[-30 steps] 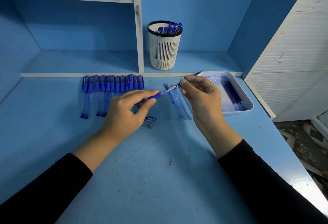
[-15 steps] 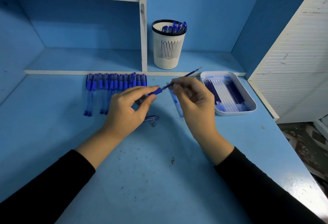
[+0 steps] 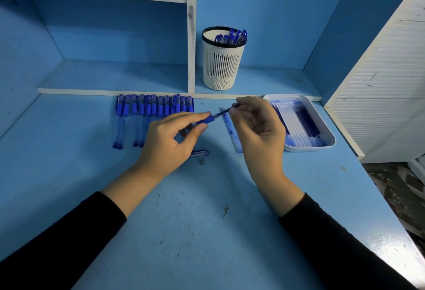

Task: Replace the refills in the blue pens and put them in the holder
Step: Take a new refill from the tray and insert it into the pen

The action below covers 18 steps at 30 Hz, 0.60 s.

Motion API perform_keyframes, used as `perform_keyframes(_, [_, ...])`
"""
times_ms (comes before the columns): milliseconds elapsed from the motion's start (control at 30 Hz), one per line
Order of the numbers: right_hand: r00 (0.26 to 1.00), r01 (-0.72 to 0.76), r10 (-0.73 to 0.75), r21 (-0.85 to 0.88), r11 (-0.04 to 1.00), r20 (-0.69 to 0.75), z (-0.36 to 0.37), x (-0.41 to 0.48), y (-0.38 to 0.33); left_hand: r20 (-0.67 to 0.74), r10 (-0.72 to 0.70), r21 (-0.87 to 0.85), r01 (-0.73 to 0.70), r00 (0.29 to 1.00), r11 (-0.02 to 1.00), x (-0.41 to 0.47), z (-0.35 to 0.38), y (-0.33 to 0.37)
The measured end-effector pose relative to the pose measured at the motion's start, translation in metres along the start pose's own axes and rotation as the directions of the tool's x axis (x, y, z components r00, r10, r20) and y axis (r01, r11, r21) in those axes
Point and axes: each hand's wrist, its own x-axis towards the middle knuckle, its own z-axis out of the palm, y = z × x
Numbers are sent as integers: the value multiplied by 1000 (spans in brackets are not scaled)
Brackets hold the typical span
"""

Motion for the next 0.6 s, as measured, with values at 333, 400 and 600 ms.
perform_keyframes(333, [993, 85, -78, -76, 993, 92, -6, 4, -2, 13, -55, -42, 55, 998, 998, -1, -6, 0])
perform_keyframes(400, [994, 37, -32, -56, 998, 100, -6, 4, -4, 28, -61, -45, 62, 998, 997, -2, -8, 0])
perform_keyframes(600, [984, -70, 74, -31, 997, 163, -7, 2, -3, 67, -79, -68, 84, 995, 994, -6, -14, 2])
